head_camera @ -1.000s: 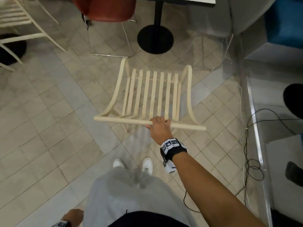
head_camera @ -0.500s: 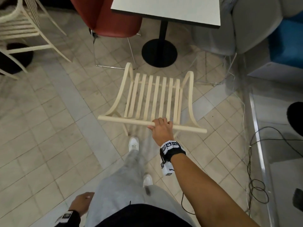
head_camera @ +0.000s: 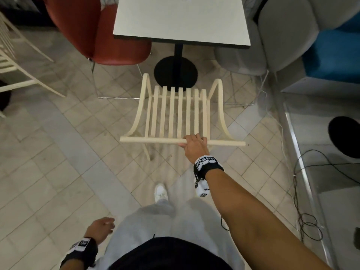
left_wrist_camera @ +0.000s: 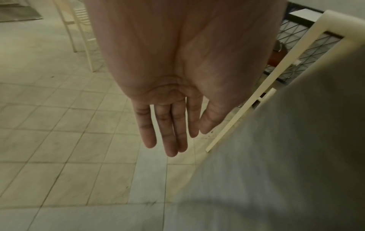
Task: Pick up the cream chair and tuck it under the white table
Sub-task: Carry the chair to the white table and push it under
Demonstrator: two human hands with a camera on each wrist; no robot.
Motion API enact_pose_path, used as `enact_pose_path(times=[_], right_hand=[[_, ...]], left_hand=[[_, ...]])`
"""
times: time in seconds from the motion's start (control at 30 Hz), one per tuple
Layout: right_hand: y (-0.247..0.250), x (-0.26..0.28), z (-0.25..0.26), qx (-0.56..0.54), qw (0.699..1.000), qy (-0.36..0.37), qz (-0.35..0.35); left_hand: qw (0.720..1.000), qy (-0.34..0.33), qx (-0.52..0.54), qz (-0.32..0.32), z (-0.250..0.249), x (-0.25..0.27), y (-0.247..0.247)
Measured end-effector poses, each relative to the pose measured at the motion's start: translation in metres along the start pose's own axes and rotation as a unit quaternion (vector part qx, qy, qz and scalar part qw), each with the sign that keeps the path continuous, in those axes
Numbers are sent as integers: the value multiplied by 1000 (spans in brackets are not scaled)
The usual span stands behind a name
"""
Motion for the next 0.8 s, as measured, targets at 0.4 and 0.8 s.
enact_pose_path(times=[0.4,0.8], right_hand=[[10,-94,-6,9,999,-12,42],[36,-190,-21,-13,1000,1,28]], left_hand=[[999,29,35,15,-27,-26,33],[994,58,89,-9,-96,-29,44]])
Point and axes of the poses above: each hand's wrist, its own x-axis away from the middle knuckle, its own y-axis out of the back of the hand, z = x × y, the point moved 6 cm from there along -x, towards the middle knuckle, and after that the axes turned 11 degrees about -x, right-handed, at the moved point
